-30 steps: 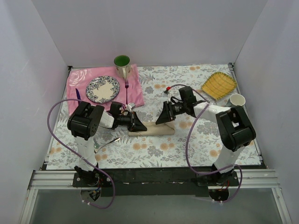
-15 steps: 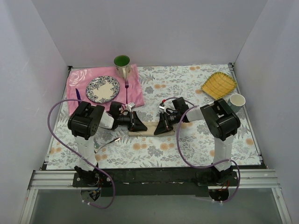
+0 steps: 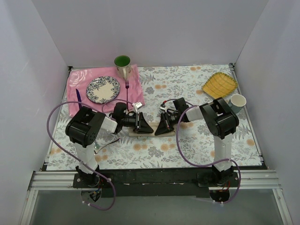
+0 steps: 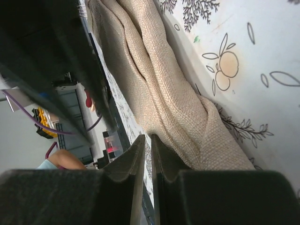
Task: Fold the napkin into a case and place the utensils inside
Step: Smooth out the smaller rectangle-folded napkin at the center of the board.
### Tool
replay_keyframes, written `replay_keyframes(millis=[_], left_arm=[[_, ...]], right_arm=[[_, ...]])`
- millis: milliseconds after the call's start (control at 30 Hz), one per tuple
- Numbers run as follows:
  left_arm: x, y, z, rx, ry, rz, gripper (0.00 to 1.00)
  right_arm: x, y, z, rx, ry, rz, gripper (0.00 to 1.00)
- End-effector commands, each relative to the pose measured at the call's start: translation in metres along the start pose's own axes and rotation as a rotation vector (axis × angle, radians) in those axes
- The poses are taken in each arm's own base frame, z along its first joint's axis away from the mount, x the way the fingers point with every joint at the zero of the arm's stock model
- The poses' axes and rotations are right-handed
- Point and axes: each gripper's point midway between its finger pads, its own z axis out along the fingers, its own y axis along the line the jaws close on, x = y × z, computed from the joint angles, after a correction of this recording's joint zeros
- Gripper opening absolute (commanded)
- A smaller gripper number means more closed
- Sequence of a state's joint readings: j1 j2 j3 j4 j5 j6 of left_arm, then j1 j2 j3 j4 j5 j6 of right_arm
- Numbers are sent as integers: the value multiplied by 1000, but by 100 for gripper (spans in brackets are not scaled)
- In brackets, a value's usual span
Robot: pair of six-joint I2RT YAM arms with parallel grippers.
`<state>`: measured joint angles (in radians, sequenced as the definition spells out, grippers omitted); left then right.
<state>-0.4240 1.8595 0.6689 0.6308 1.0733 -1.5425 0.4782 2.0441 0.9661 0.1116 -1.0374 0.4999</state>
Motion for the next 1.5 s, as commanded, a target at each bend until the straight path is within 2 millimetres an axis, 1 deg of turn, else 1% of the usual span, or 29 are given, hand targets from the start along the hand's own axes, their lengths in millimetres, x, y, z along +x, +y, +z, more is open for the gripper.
replay_keyframes(millis=[0,133,233,333,367,467,500,533,567,600,633,700,733,767,833,867,933,967,1000,1033,1067,1100,1133,1200,1233,1333,1367,1433,1467], left_arm=[[-1,42,-4,-84,-46,-157,24],[2,79,-17,-202,-57,-237,24],[5,96,-32,-241,-70,-272,24],[-1,80,-39,-172,-73,-228,26],[-1,71,-40,-141,-60,-199,26],[-11,38,-45,-75,-49,-49,31],[-11,30,-47,-61,-36,7,32],[-16,16,-51,-52,-43,81,34],[-28,6,-52,-55,-51,170,35],[-28,10,-55,-111,-48,164,36],[-35,5,-59,-133,-52,319,38],[-47,1,-66,-196,-37,419,47],[-58,7,-70,-239,-22,596,51],[-63,3,-73,-255,-14,674,58],[-72,1,-79,-291,20,830,60],[-77,4,-83,-297,54,1008,60],[-79,8,-84,-299,88,1112,62],[-85,11,-84,-295,105,1207,63],[-74,25,-79,-284,170,1174,63],[-84,20,-75,-280,191,1217,62],[-83,25,-71,-281,227,1217,62],[-72,37,-62,-259,287,1190,60],[-76,34,-57,-250,291,1204,58],[-73,37,-45,-237,313,1197,56],[-71,43,-40,-237,326,1185,55],[-67,48,-24,-228,355,1195,55],[-66,45,-17,-214,363,1203,55],[-61,50,-11,-208,382,1170,55],[-61,47,-5,-195,389,1174,55]], right_arm=[[7,-61,3,194,-36,52,19],[8,-67,3,202,-35,67,18],[9,-72,3,209,-34,80,18],[10,-74,2,213,-37,84,17],[10,-74,2,213,-39,83,17],[5,-69,2,197,-46,64,17],[4,-66,2,194,-46,55,17],[1,-63,1,190,-53,44,17],[-2,-59,0,182,-58,29,17],[-6,-57,0,181,-63,16,17],[-7,-55,0,179,-66,11,17],[-9,-52,-1,178,-72,1,17],[-10,-52,-1,177,-70,-7,17],[-10,-50,-2,178,-71,-15,17],[-7,-49,-2,174,-63,-17,17],[-8,-48,-2,173,-65,-23,17],[-5,-47,-1,169,-60,-28,17],[-6,-46,-1,169,-61,-36,17],[-7,-46,-1,169,-61,-39,17],[-7,-45,-1,169,-62,-39,17],[-10,-44,-1,168,-68,-45,17],[-10,-43,-1,167,-68,-50,17],[-11,-43,0,167,-69,-50,17],[-12,-43,0,166,-70,-55,17],[-12,-43,0,168,-70,-53,17],[-11,-42,0,168,-71,-54,17],[-11,-41,0,166,-70,-57,17],[-12,-40,-1,165,-73,-60,17],[-12,-39,0,165,-72,-64,17]])
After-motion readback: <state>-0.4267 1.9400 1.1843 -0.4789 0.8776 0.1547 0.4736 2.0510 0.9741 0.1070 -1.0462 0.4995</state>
